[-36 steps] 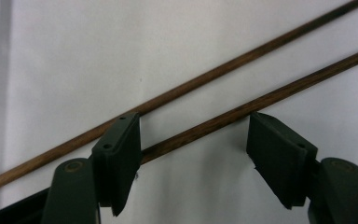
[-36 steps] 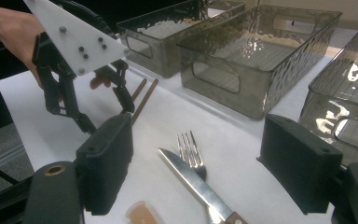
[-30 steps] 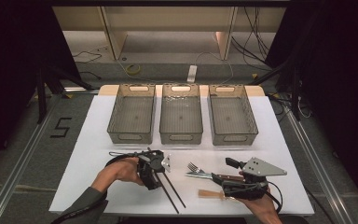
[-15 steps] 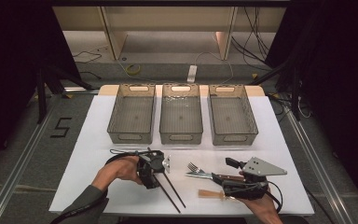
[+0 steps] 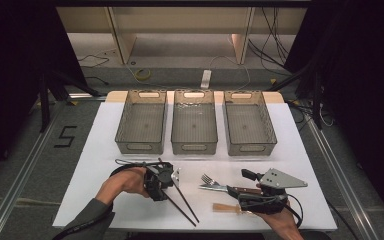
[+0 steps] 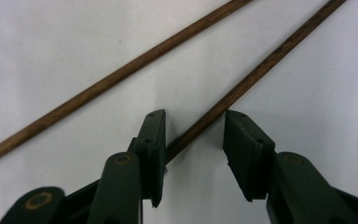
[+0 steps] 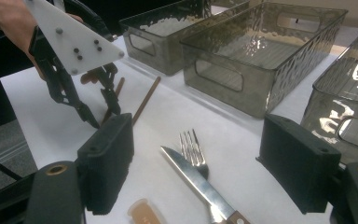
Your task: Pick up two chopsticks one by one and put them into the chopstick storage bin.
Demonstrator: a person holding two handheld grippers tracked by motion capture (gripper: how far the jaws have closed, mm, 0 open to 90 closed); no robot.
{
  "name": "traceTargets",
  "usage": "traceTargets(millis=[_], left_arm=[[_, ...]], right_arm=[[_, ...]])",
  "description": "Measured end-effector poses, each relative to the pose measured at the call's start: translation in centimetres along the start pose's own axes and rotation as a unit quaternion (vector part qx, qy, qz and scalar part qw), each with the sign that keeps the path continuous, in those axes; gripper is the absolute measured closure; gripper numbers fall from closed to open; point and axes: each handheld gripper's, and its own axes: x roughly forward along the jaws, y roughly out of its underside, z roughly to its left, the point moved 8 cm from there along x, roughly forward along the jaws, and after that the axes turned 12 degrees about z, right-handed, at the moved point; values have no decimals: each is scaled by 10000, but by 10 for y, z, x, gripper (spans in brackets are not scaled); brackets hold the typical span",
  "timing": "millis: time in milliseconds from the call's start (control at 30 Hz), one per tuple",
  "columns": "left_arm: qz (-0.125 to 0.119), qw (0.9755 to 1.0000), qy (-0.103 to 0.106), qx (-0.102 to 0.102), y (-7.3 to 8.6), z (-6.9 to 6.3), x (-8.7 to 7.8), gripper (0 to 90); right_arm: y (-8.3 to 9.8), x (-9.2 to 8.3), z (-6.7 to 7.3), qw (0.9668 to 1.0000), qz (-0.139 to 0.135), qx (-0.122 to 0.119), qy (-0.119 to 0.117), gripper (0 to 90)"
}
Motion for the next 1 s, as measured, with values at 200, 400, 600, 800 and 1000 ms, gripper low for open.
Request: traceTargets(millis=[200, 400, 600, 800, 1000], left_arm=[[111, 9999, 29, 17, 3, -3, 0, 641], [132, 9999, 71, -13, 6, -7, 0, 686], [151, 9999, 32, 38, 8, -9, 0, 713], [137, 9998, 36, 113, 9, -10, 0, 743], [165, 9996, 51, 224, 9, -11, 0, 781]], right_arm=[[0, 0, -1, 10000, -1, 7, 13, 268], [0, -1, -1, 10000, 10, 5, 7, 269], [0, 0, -1, 10000, 18, -6, -4, 269], [0, 0, 0, 10000, 32, -27, 3, 270], [-1, 0, -1, 10000, 38, -26, 23, 271]])
